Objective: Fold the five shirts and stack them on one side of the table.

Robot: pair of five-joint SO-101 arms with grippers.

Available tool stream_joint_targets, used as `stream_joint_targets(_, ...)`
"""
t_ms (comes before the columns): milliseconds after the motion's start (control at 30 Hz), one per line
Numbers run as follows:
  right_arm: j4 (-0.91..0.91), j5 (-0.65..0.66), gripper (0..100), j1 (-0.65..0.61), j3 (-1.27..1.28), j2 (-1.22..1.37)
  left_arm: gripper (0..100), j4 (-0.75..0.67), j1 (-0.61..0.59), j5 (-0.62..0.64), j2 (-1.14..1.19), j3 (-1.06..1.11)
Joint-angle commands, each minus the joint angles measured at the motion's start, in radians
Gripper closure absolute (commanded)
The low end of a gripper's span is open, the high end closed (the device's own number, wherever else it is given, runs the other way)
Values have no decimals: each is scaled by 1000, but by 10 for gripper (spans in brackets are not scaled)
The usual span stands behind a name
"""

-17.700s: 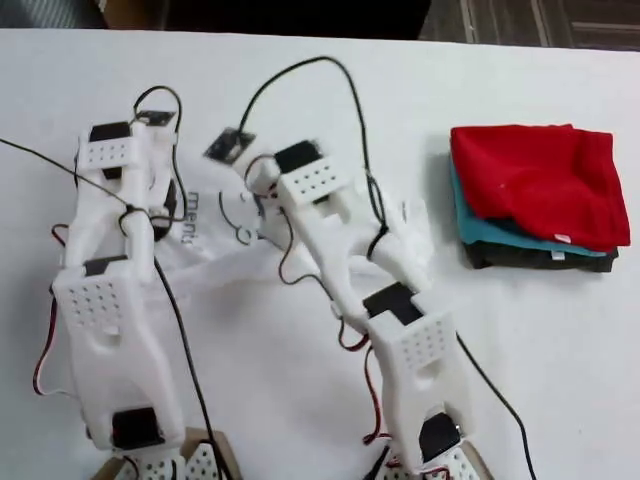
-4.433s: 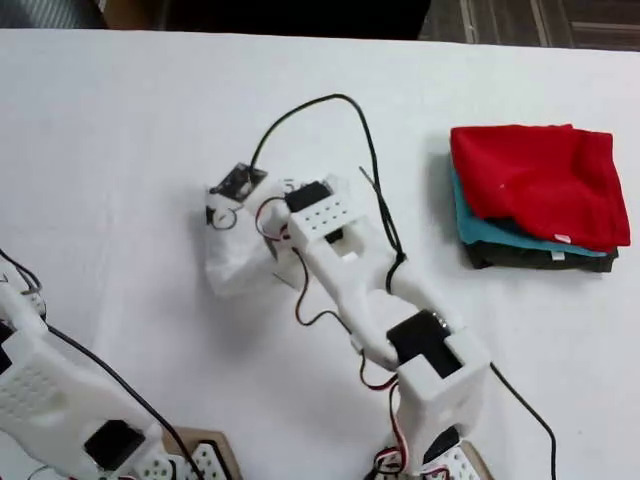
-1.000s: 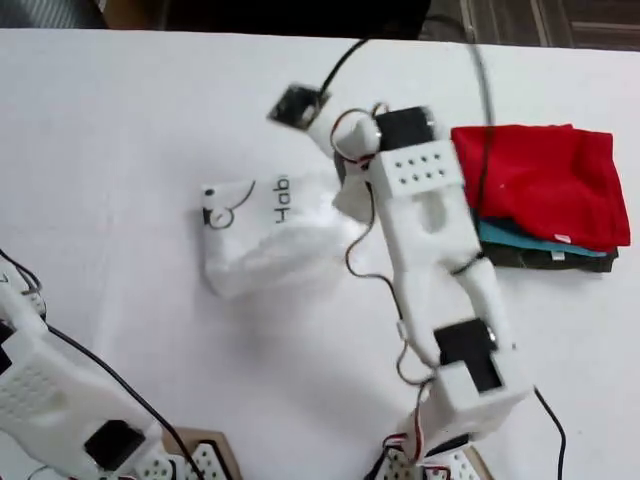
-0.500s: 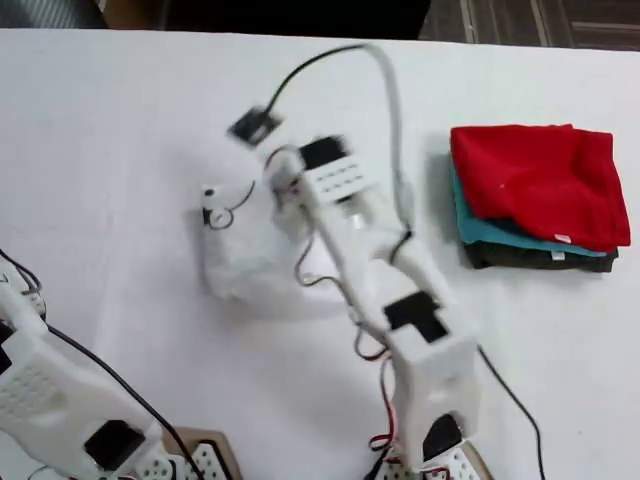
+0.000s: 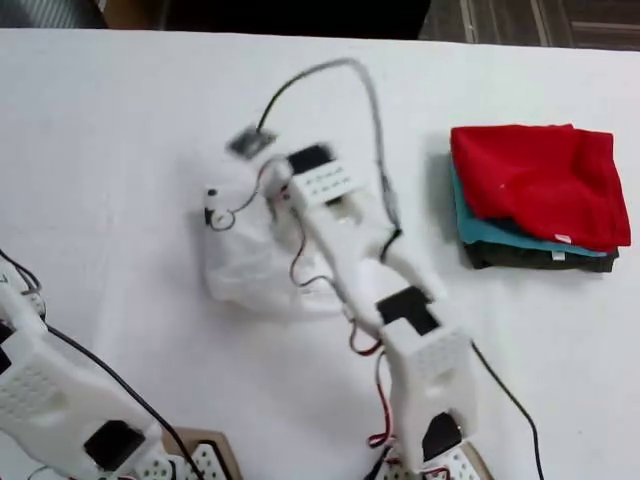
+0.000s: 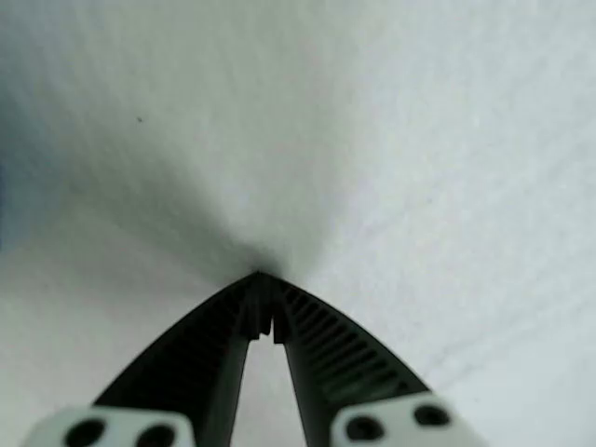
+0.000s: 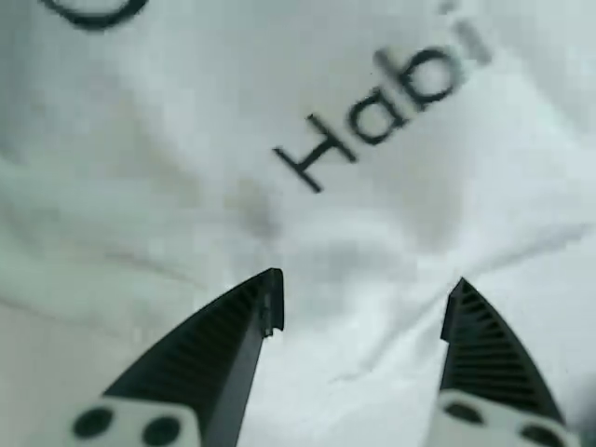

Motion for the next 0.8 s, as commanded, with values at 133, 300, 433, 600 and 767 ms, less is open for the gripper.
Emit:
stream_joint_targets(133,-42,-5,716,186,-201,-64,973,-32,38,5,15,21)
stream_joint_targets(300,-125,-38,716,225,-204,76,973,-32,38,5,15,21)
stream_joint_targets(433,-180,-61,716,222,-204,139,973,-32,38,5,15,22)
stream_joint_targets(600,-180,-60,716,211,-204,163,973,-32,38,5,15,22)
stream_joint_targets(767,-183,-60,716,208,-204,205,973,-32,38,5,15,22)
